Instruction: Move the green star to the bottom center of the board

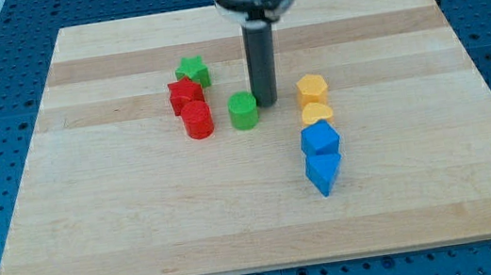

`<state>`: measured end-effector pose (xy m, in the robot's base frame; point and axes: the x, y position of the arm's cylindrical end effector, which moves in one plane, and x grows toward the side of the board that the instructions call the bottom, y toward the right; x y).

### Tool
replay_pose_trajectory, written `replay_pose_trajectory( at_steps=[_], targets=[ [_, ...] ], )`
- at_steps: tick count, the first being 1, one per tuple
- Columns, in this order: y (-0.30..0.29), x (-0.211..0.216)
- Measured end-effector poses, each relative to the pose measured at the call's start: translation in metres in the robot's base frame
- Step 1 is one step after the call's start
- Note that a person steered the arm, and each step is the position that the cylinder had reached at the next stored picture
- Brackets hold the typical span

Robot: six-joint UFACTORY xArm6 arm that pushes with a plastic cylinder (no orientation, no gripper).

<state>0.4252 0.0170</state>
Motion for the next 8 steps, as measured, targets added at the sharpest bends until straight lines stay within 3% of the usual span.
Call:
replay_pose_trajectory(
  at_steps=[1,3,4,5,6,8],
  targets=[
    [0.000,-0.012],
    [-0.049,-0.172],
    [-0.112,-0.184],
    [-0.176,-0.150],
    [-0.185,-0.138],
    [-0.101,-0.134]
  ],
)
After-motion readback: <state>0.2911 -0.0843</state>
